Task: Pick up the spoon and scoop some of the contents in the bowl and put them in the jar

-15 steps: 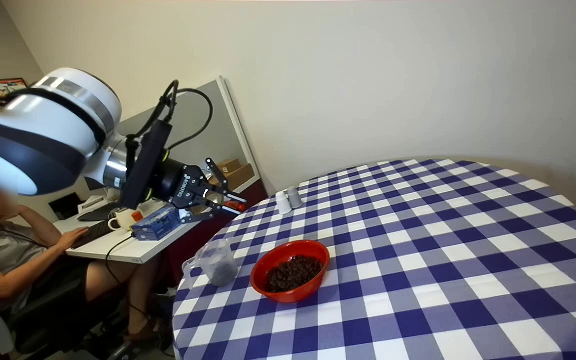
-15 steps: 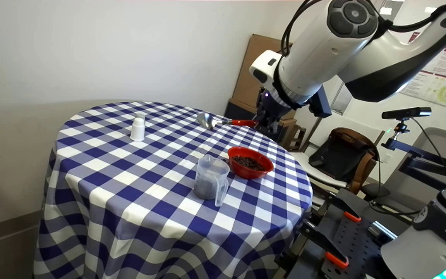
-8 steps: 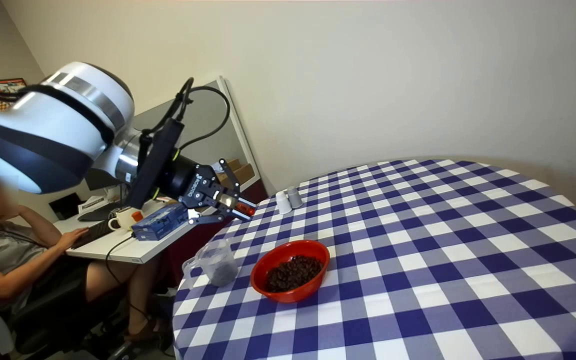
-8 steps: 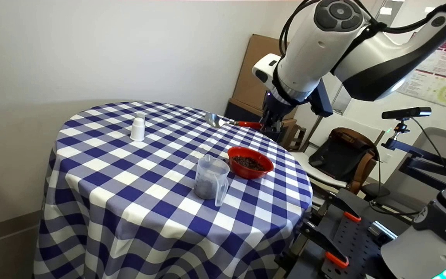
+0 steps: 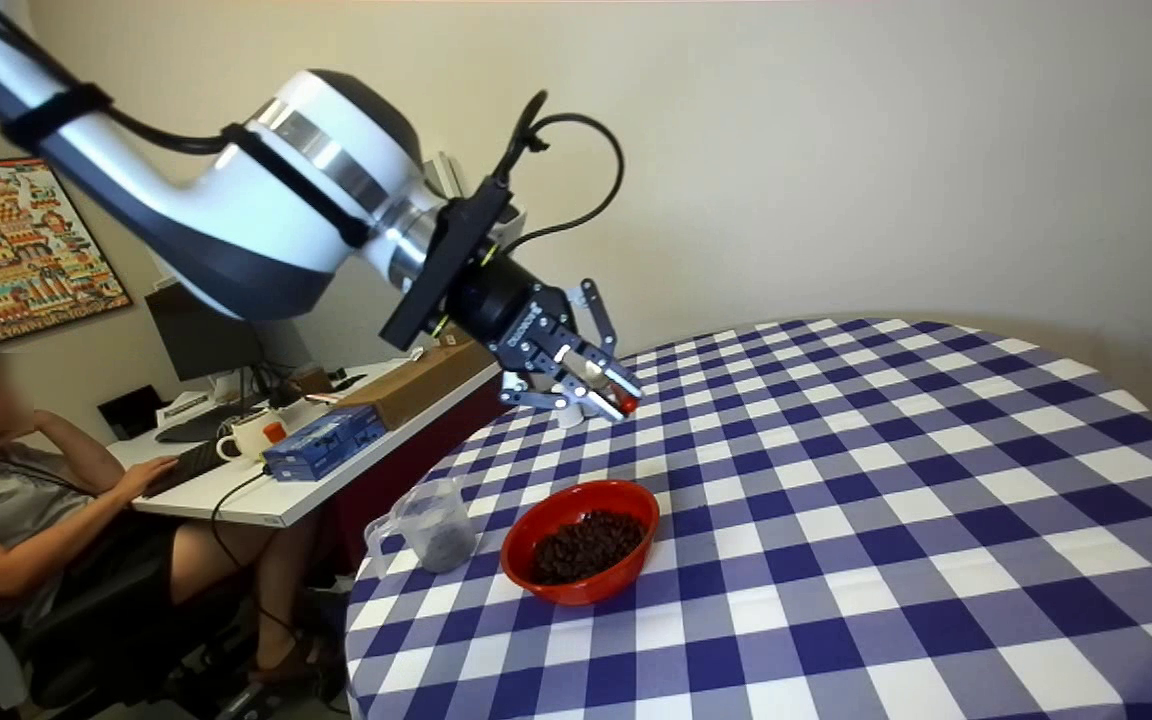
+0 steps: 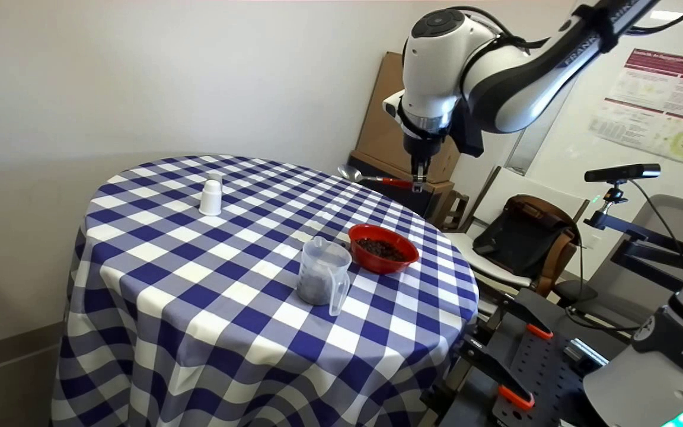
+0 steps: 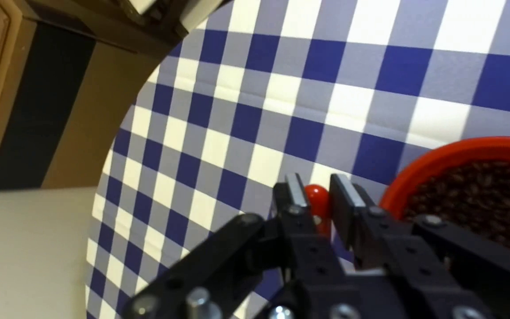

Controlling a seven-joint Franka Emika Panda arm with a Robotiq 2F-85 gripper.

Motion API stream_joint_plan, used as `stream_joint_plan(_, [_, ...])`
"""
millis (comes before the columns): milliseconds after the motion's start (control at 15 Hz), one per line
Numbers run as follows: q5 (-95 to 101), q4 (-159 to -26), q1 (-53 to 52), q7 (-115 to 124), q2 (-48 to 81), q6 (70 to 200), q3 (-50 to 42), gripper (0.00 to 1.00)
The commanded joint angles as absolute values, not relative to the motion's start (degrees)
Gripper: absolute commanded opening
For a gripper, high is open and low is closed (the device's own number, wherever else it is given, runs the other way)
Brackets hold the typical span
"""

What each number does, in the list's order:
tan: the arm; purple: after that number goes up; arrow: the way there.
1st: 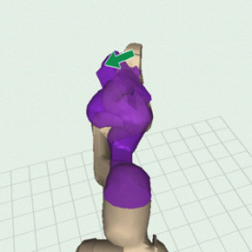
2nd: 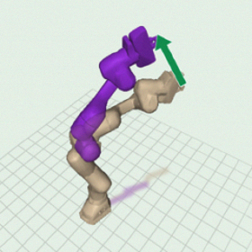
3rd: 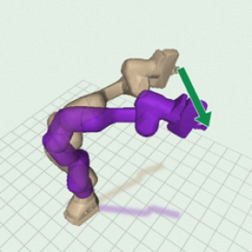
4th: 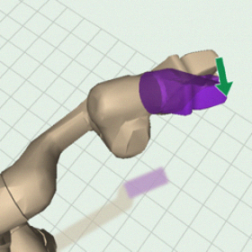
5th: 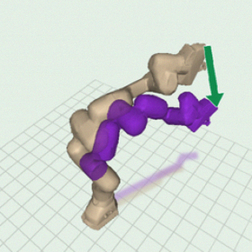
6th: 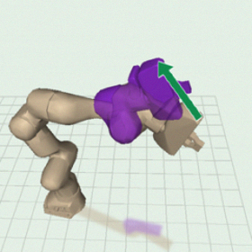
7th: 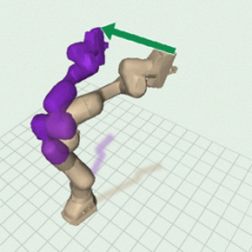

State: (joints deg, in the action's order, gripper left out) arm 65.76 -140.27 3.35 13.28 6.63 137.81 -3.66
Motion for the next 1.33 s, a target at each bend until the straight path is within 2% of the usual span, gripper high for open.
stream_joint_plan(0, [58.9,-127.2,6.4,10.4,16.7,133.4,-6.4,0.05])
stream_joint_plan(267, [48.2,-115.4,10.9,6.0,26.2,129.4,-8.9,0.05])
stream_joint_plan(600, [31.4,-107.3,15.3,-3.4,33.7,123.2,-8.9,0.05])
stream_joint_plan(933, [19.0,-104.1,17.6,-14.3,37.1,118.0,-8.5,0.05])
stream_joint_plan(1267, [14.4,-103.2,20.5,-21.2,40.7,118.9,-8.6,0.05])
